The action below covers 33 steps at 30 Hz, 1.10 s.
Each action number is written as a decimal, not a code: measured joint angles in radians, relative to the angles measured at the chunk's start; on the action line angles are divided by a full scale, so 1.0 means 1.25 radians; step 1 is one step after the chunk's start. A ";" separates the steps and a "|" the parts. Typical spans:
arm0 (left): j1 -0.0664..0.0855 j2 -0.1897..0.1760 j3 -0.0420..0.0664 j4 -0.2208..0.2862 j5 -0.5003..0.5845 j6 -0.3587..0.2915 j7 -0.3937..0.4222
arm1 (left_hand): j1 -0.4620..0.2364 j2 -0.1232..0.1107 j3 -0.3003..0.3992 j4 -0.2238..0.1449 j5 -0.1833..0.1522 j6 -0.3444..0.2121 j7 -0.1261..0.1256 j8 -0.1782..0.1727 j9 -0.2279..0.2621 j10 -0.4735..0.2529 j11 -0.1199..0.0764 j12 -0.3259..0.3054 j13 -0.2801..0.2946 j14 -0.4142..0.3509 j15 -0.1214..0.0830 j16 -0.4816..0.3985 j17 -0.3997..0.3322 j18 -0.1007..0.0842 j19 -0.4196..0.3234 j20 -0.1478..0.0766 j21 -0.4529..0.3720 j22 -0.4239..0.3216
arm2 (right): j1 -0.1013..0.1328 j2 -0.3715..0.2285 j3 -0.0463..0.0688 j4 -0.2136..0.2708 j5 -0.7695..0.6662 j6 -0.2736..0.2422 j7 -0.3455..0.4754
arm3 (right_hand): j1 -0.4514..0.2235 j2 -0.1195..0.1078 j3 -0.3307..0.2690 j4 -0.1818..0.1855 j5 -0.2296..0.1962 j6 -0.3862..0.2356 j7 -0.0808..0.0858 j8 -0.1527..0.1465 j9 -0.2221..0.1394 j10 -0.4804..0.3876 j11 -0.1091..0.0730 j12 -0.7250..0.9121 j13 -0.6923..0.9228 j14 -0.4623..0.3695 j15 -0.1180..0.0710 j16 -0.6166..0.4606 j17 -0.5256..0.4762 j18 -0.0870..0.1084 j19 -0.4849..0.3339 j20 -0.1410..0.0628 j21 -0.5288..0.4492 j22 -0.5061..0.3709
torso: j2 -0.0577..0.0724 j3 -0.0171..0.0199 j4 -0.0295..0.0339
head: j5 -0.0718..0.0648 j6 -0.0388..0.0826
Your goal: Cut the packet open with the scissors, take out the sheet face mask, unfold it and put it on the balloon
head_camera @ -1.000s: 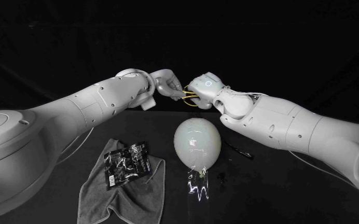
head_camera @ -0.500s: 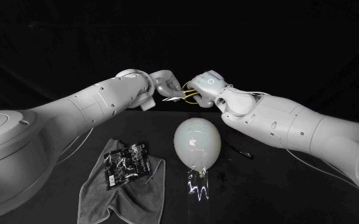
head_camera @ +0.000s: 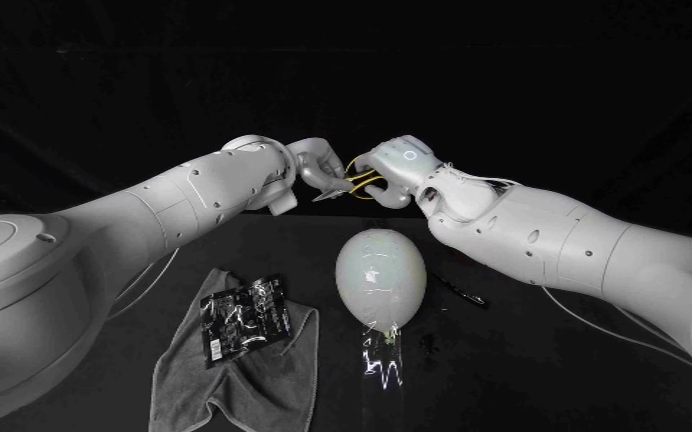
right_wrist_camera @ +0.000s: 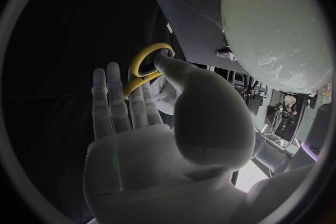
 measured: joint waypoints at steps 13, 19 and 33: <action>-0.003 -0.004 -0.002 0.001 0.002 0.000 -0.027 | -0.022 -0.005 0.038 -0.034 -0.004 -0.004 0.001 0.005 0.012 0.017 -0.003 0.006 0.005 0.004 0.002 0.000 0.002 0.000 0.000 0.000 0.007 0.004 | 0.004 -0.012 0.002 0.022 0.087 0.002 0.076 | 0.047 0.032 -0.216 0.015 0.000 -0.049 -0.031 -0.004 -0.074 -0.113 -0.022 0.005 -0.049 -0.175 0.089 -0.150 -0.071 -0.005 -0.095 0.046 -0.054 -0.149 | 0.000 -0.0003 0.0008 | 0.003 -0.001; -0.003 -0.014 -0.001 0.002 0.006 -0.001 -0.038 | -0.025 -0.002 0.051 -0.047 -0.004 -0.007 -0.001 0.005 0.013 0.026 -0.011 0.005 0.003 0.004 0.002 0.000 0.003 -0.001 0.000 0.000 0.012 0.006 | 0.004 -0.022 0.002 0.033 0.132 0.006 0.111 | 0.115 0.068 -0.362 0.065 0.000 -0.057 -0.037 0.000 -0.104 -0.158 -0.025 0.005 -0.049 -0.321 0.128 -0.208 -0.143 -0.043 -0.256 0.042 -0.060 -0.294 | 0.000 -0.0004 0.0012 | 0.003 -0.001; -0.003 -0.038 -0.002 0.013 0.028 -0.004 -0.054 | -0.028 0.001 0.052 -0.048 -0.001 -0.009 0.000 0.009 0.022 0.029 -0.014 0.005 0.002 0.005 0.003 0.000 0.005 -0.001 0.000 0.000 0.015 0.009 | 0.005 -0.053 0.003 0.057 0.347 0.006 0.217 | 0.203 0.110 -0.380 0.108 0.000 -0.057 -0.011 0.002 -0.133 -0.159 0.006 0.005 -0.047 -0.284 0.132 -0.202 -0.148 -0.043 -0.317 0.045 -0.062 -0.386 | 0.000 -0.0006 0.0014 | 0.009 0.000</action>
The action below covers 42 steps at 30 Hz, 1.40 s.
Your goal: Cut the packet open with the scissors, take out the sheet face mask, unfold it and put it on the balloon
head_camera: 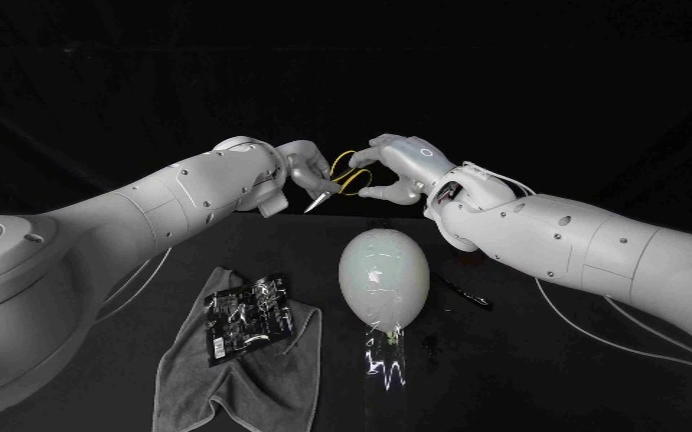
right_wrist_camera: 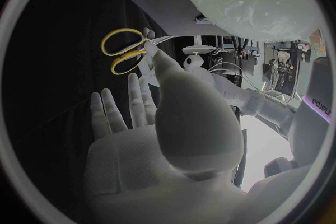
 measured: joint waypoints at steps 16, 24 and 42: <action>-0.002 -0.161 -0.002 0.149 0.078 -0.073 -0.006 | -0.008 0.000 0.001 -0.001 0.000 -0.004 -0.001 0.006 0.007 0.002 -0.002 0.000 0.000 0.006 -0.003 0.000 0.004 -0.005 -0.003 -0.003 0.006 0.005 | 0.004 -0.111 0.008 0.051 0.301 0.000 0.093 | 0.031 0.007 0.145 -0.005 0.000 0.088 0.091 0.007 -0.071 0.177 0.083 0.000 -0.002 0.454 -0.132 0.126 0.049 0.069 0.465 -0.053 0.100 0.052 | -0.004 0.0007 0.0012 | 0.017 -0.003; -0.014 -0.263 -0.005 0.282 0.144 -0.157 0.009 | -0.014 0.001 0.003 0.001 -0.001 -0.004 -0.001 0.009 0.013 0.004 -0.004 0.000 0.000 0.008 -0.005 0.000 0.005 -0.006 0.000 -0.006 0.015 0.008 | 0.008 -0.150 0.009 0.086 0.425 0.018 0.060 | -0.012 -0.034 0.168 0.017 0.010 0.125 0.104 0.013 -0.086 0.232 0.066 0.000 -0.002 0.632 -0.176 0.203 0.098 0.069 0.607 -0.102 0.166 0.068 | -0.012 0.0027 0.0024 | 0.020 -0.006; -0.075 -0.300 -0.011 0.343 0.184 -0.241 0.066 | -0.017 -0.002 0.003 0.001 0.001 -0.005 0.000 0.009 0.018 0.007 -0.007 0.000 0.000 0.012 -0.006 0.000 0.006 -0.006 0.000 -0.006 0.015 0.009 | -0.003 0.034 0.010 -0.048 0.587 0.245 -0.037 | -0.072 -0.027 0.034 0.026 0.000 0.027 0.118 0.000 -0.126 0.097 0.092 -0.002 -0.001 0.763 -0.175 1.010 0.765 0.019 0.832 -0.124 0.803 0.594 | -0.024 0.0077 0.0061 | 0.016 -0.003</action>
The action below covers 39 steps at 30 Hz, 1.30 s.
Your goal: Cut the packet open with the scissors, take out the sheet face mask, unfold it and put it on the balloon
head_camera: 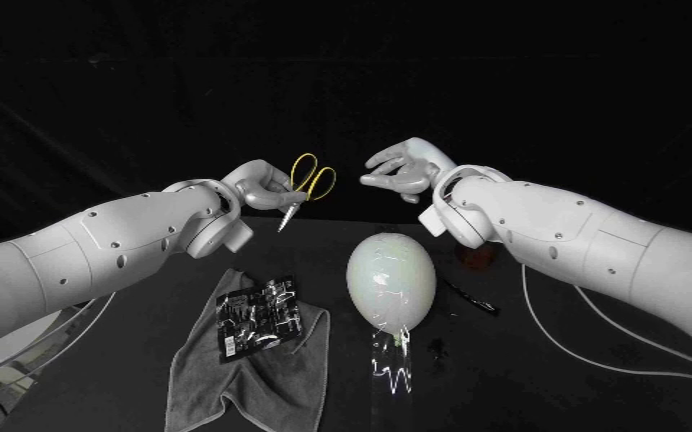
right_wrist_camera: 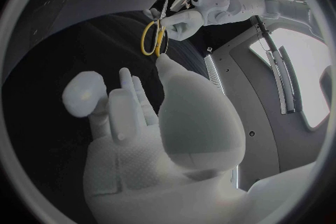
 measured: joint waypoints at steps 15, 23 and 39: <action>-0.008 -0.011 -0.003 0.042 0.012 -0.024 0.033 | -0.008 -0.008 0.039 -0.039 0.000 -0.002 0.002 -0.001 -0.002 0.000 0.000 0.000 0.000 0.001 0.002 0.000 0.001 0.000 0.000 0.000 0.003 0.001 | -0.017 0.088 0.000 -0.068 -0.003 0.077 -0.024 | 0.013 0.014 -0.057 0.002 0.000 -0.053 -0.009 -0.005 -0.012 -0.060 0.020 0.000 -0.002 0.000 0.020 0.023 -0.002 0.000 -0.053 0.026 -0.029 -0.007 | 0.000 -0.0021 0.0050 | -0.006 0.002; -0.011 -0.014 -0.005 0.060 0.012 -0.029 0.041 | -0.007 -0.007 0.039 -0.039 -0.002 0.000 0.000 0.000 -0.002 0.000 0.000 0.000 0.000 0.001 0.002 0.000 0.001 0.000 0.000 0.000 0.003 0.001 | -0.019 0.101 0.001 -0.085 0.000 0.068 -0.029 | 0.026 0.034 -0.059 0.004 0.000 -0.053 -0.009 0.000 -0.008 -0.060 0.020 0.000 -0.001 0.000 0.020 0.035 0.010 -0.001 -0.056 0.029 -0.008 0.009 | 0.001 -0.0029 0.0050 | -0.005 0.002; -0.011 -0.027 -0.004 0.088 0.014 -0.034 0.057 | -0.006 -0.006 0.039 -0.039 0.000 0.000 0.000 0.007 -0.002 0.000 0.000 -0.002 0.000 0.001 0.002 0.000 0.001 0.000 0.000 0.000 0.003 0.001 | -0.020 0.112 0.002 -0.104 0.019 0.046 -0.031 | 0.047 0.093 -0.050 0.001 0.000 -0.018 -0.005 0.013 -0.003 -0.006 0.004 0.003 0.002 0.000 0.020 0.053 0.024 -0.001 -0.041 0.029 0.041 0.051 | 0.001 -0.0017 0.0031 | -0.002 -0.002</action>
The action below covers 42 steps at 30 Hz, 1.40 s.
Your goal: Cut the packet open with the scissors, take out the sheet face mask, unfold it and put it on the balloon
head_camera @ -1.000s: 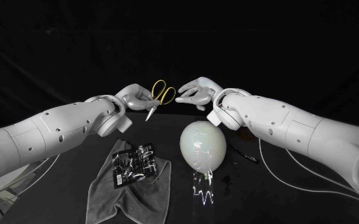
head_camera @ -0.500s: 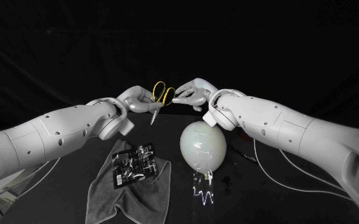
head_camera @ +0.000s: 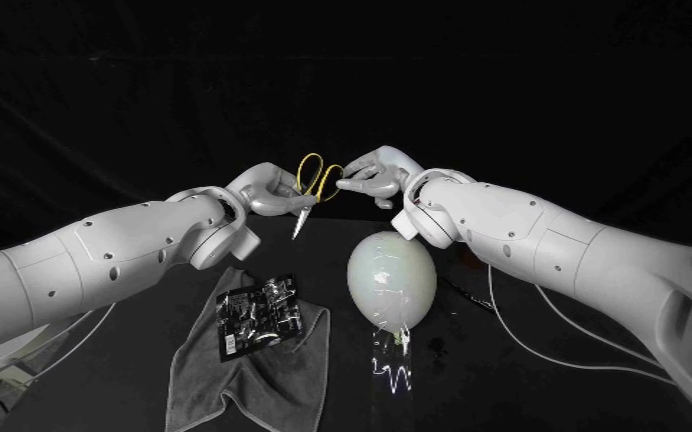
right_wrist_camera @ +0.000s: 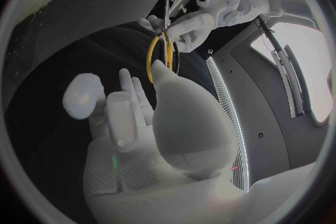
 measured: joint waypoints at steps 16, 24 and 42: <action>0.000 0.006 0.000 0.009 -0.005 0.000 0.005 | -0.003 0.003 0.000 0.000 0.000 0.000 0.000 -0.001 0.000 0.000 0.000 0.000 0.000 0.001 0.001 0.000 0.001 0.000 0.000 0.000 0.000 0.002 | 0.001 0.007 0.005 0.004 0.062 -0.023 0.010 | 0.037 0.037 0.082 -0.006 0.000 0.087 -0.011 0.032 0.009 0.112 -0.037 0.019 0.003 0.001 -0.032 0.009 0.002 -0.005 0.033 -0.027 0.071 0.058 | -0.001 -0.0003 -0.0004 | 0.001 -0.004; 0.001 0.013 0.000 0.002 -0.010 0.000 0.007 | -0.003 0.003 0.000 0.000 0.000 -0.002 0.001 -0.003 0.002 0.000 0.000 -0.001 0.000 0.001 0.001 0.000 0.001 0.000 -0.003 -0.003 0.004 0.002 | 0.001 0.007 0.005 0.005 0.084 -0.036 0.023 | 0.070 0.044 0.193 -0.041 -0.005 0.174 -0.061 0.090 0.043 0.202 -0.036 0.057 0.022 -0.001 -0.073 0.009 0.000 -0.018 0.061 -0.064 0.125 0.087 | -0.001 0.0000 -0.0013 | 0.001 -0.005; 0.001 0.031 -0.001 -0.014 0.010 -0.028 -0.019 | -0.118 -0.103 0.011 -0.017 0.003 -0.106 0.055 -0.082 -0.031 -0.167 0.064 -0.006 -0.006 -0.145 0.060 -0.082 -0.022 -0.012 -0.107 0.017 -0.059 -0.031 | 0.003 0.026 0.008 -0.011 0.115 -0.142 -0.023 | -0.039 -0.006 0.361 -0.094 0.002 0.181 -0.069 0.142 0.116 0.233 -0.035 0.055 0.065 0.001 -0.084 0.008 -0.015 -0.024 0.064 -0.079 0.139 0.087 | -0.002 0.0002 -0.0022 | -0.004 -0.004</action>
